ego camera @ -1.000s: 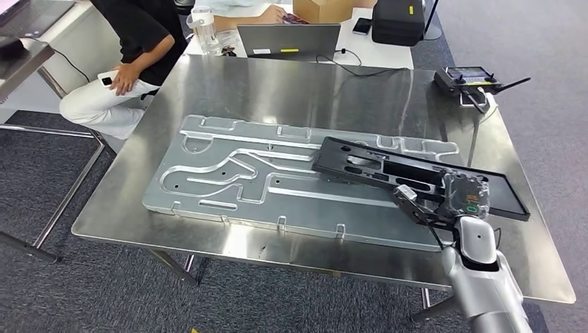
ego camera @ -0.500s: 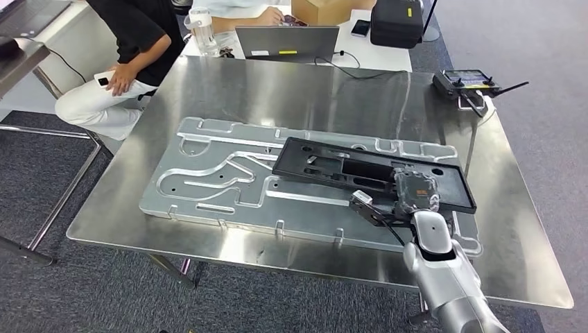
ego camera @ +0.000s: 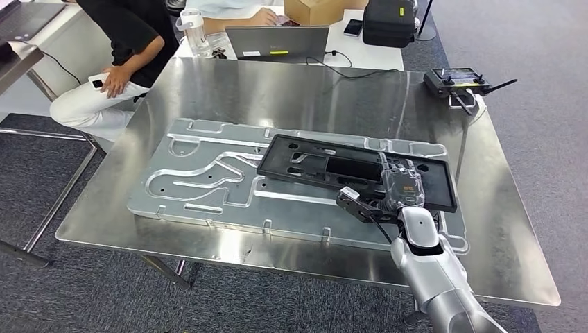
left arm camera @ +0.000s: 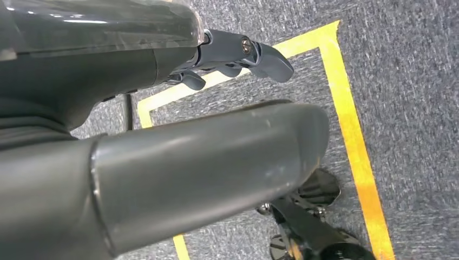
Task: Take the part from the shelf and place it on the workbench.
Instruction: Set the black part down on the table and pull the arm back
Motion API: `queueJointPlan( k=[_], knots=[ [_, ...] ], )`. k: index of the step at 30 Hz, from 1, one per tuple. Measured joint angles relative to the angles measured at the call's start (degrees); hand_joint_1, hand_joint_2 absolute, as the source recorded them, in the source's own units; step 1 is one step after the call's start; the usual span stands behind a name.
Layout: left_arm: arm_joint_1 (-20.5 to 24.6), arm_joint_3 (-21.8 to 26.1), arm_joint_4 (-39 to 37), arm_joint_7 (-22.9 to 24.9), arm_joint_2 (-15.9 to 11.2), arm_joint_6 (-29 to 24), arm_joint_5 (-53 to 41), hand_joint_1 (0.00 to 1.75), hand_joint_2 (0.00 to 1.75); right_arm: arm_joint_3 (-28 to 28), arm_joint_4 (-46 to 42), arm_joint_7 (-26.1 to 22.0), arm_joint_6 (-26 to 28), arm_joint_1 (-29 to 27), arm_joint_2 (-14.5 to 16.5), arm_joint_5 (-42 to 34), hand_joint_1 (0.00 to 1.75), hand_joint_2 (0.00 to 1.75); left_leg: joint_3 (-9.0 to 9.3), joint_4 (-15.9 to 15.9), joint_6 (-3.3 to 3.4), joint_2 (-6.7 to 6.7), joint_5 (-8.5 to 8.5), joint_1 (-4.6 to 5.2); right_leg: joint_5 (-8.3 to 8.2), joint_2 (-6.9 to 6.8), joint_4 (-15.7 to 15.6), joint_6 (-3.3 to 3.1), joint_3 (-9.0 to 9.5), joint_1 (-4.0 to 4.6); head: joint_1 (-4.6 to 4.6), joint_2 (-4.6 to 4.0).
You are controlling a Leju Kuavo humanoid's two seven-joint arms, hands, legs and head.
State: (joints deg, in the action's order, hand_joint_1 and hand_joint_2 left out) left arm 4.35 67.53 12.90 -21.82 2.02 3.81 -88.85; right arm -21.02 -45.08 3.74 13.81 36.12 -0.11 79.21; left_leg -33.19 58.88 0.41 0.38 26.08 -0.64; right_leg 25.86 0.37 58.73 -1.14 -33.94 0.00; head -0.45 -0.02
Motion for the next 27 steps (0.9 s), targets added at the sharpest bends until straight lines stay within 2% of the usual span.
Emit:
queueJointPlan(
  k=[3, 5, 6, 8, 9, 10, 11, 13, 14, 15, 16, 18, 20, 21, 23, 24, 25, 26, 27],
  knots=[
    [-0.1, 0.0, 0.0, 0.1, 0.0, 0.2, 0.1, 0.00, 0.00, 0.0, 0.2, 0.3, 0.1, -0.2, -0.1, -0.3, 0.00, 0.00, 0.28, -1.1, 0.50, 0.08, -0.36, 0.15, -0.05, -0.03, -0.1, 0.94, -0.12, -0.14, 0.00, 0.00],
    [-0.1, 0.0, 0.0, 0.1, 0.0, 0.3, 0.2, 0.00, 0.00, 0.0, 0.2, 0.5, 0.6, -0.3, -0.2, -0.2, 0.00, 0.00, 0.52, -1.7, 1.05, 0.16, -0.83, -0.15, 1.40, -0.06, 1.8, 1.58, -0.93, -0.21, 0.04, 0.00],
    [-0.1, 0.0, 0.0, 0.1, 0.0, 0.4, 0.3, 0.00, 0.00, 0.0, 0.0, 0.6, 1.1, -0.5, -0.3, 0.0, 0.00, 0.00, 0.57, -1.9, 1.25, 0.21, -0.97, -0.27, 3.08, -0.08, 4.6, 1.84, -2.19, -0.28, 0.05, -0.01],
    [-0.1, 0.0, 0.0, 0.2, 0.0, 0.4, 0.5, 0.00, 0.00, -0.3, -1.2, 1.1, 2.6, -1.2, -0.3, 1.0, 0.00, 0.00, 0.47, -1.9, 1.46, 0.21, -0.95, -0.25, 6.72, -0.08, 12.2, 2.28, -5.84, -0.41, 0.07, -0.01],
    [-0.1, 0.0, 0.0, 0.2, 0.1, 0.4, 0.5, 0.00, 0.00, -0.6, -2.3, 1.4, 3.4, -1.8, -0.3, 1.6, 0.00, 0.00, 0.45, -1.9, 1.47, 0.19, -0.90, -0.25, 7.54, -0.09, 15.0, 2.44, -7.27, -0.52, 0.07, -0.01],
    [-0.1, 0.0, 0.0, 0.3, 0.1, 0.4, 0.6, 0.00, 0.00, -0.9, -3.9, 1.7, 4.0, -2.3, -0.3, 2.3, 0.00, 0.00, 0.47, -1.8, 1.43, 0.16, -0.83, -0.26, 7.21, -0.10, 15.8, 2.55, -7.75, -0.63, 0.07, -0.01],
    [-0.1, 0.1, 0.0, 0.4, 0.2, 0.4, 0.7, 0.00, 0.00, -1.3, -5.7, 2.1, 4.4, -2.7, -0.3, 2.9, 0.00, 0.00, 0.53, -1.7, 1.34, 0.12, -0.70, -0.27, 5.75, -0.12, 14.3, 2.60, -7.11, -0.77, 0.07, 0.00],
    [-0.1, 0.1, 0.0, 0.5, 0.3, 0.3, 0.8, 0.00, 0.00, -2.3, -10.5, 2.9, 4.5, -3.1, -0.3, 3.9, 0.00, 0.00, 0.52, -1.2, 0.97, 0.05, -0.25, -0.28, 1.85, -0.16, 7.1, 2.55, -3.71, -1.03, 0.07, 0.01],
    [-0.1, 0.1, 0.0, 0.5, 0.3, 0.3, 0.8, 0.00, 0.00, -2.8, -13.1, 3.2, 4.4, -3.2, -0.3, 4.1, 0.00, 0.00, 0.35, -0.8, 0.69, 0.02, 0.02, -0.19, 0.66, -0.14, 3.9, 2.38, -2.27, -1.00, 0.07, 0.02],
    [0.0, 0.1, 0.0, 0.6, 0.3, 0.3, 0.9, 0.00, 0.00, -3.4, -15.5, 3.4, 4.4, -3.3, -0.2, 4.2, 0.00, 0.00, 0.14, -0.5, 0.40, -0.02, 0.19, -0.09, 0.19, -0.12, 1.9, 2.14, -1.46, -0.94, 0.04, 0.01],
    [0.0, 0.2, 0.0, 0.6, 0.3, 0.2, 0.9, 0.00, 0.00, -3.9, -17.7, 3.6, 4.3, -3.6, -0.2, 4.3, 0.00, 0.00, -0.06, -0.3, 0.11, -0.06, 0.29, -0.01, 0.41, -0.09, 1.3, 1.80, -1.27, -0.80, 0.02, 0.00],
    [-0.1, 0.2, 0.0, 0.6, 0.4, 0.2, 1.0, 0.00, 0.00, -4.7, -21.4, 3.9, 3.9, -4.0, -0.1, 4.4, 0.00, 0.00, -0.13, -0.3, -0.48, -0.13, 0.39, -0.03, 0.40, -0.10, 1.1, 1.00, -1.29, -0.70, -0.01, -0.01],
    [-0.1, 0.2, -0.1, 0.6, 0.5, 0.2, 1.1, 0.00, 0.00, -5.1, -24.2, 4.0, 3.7, -4.2, 0.0, 4.5, 0.00, 0.00, -0.66, 1.2, -1.06, -0.13, 1.63, -0.21, 0.25, -0.19, 0.6, 0.24, -0.96, -0.83, -0.01, 0.00],
    [-0.1, 0.2, -0.1, 0.6, 0.5, 0.2, 1.1, 0.00, 0.00, -5.3, -25.2, 4.0, 3.7, -4.2, 0.0, 4.5, 0.00, 0.00, -1.69, 3.5, -1.30, -0.13, 3.01, -0.30, 0.21, -0.25, 0.4, -0.07, -0.78, -0.91, -0.02, 0.01],
    [-0.1, 0.2, -0.1, 0.6, 0.5, 0.2, 1.1, 0.00, 0.00, -5.7, -26.6, 4.1, 3.7, -4.4, 0.1, 4.5, 0.00, 0.00, -4.96, 10.4, -1.66, -0.13, 6.12, -0.40, 0.30, -0.36, 0.4, -0.44, -0.63, -0.79, -0.04, 0.00],
    [-0.1, 0.2, -0.1, 0.6, 0.5, 0.2, 1.1, 0.00, 0.00, -5.8, -27.0, 4.1, 3.7, -4.5, 0.1, 4.5, 0.00, 0.00, -6.45, 13.2, -1.75, -0.13, 6.96, -0.43, 0.35, -0.37, 0.4, -0.53, -0.60, -0.73, -0.04, 0.00],
    [-0.2, 0.2, -0.1, 0.6, 0.5, 0.2, 1.1, 0.00, 0.00, -5.9, -27.4, 4.0, 3.9, -4.7, 0.1, 4.4, 0.00, 0.44, -7.25, 14.5, -1.77, -0.12, 6.86, -0.43, 0.41, -0.35, 0.4, -0.57, -0.55, -0.68, -0.04, 0.00],
    [-0.2, 0.2, -0.1, 0.6, 0.5, 0.2, 1.1, 0.00, 0.00, -6.0, -27.8, 4.0, 4.2, -4.9, 0.1, 4.2, 0.00, 0.87, -7.12, 13.8, -1.71, -0.12, 5.74, -0.43, 0.49, -0.32, 0.5, -0.58, -0.49, -0.66, -0.05, 0.00],
    [-0.3, 0.2, -0.1, 0.6, 0.5, 0.2, 1.2, 0.00, 0.00, -6.1, -28.4, 4.0, 4.8, -5.1, 0.1, 4.1, 0.00, 1.31, -6.04, 11.2, -1.56, -0.12, 3.83, -0.43, 0.60, -0.28, 0.6, -0.54, -0.41, -0.65, -0.05, 0.00]
  ],
)
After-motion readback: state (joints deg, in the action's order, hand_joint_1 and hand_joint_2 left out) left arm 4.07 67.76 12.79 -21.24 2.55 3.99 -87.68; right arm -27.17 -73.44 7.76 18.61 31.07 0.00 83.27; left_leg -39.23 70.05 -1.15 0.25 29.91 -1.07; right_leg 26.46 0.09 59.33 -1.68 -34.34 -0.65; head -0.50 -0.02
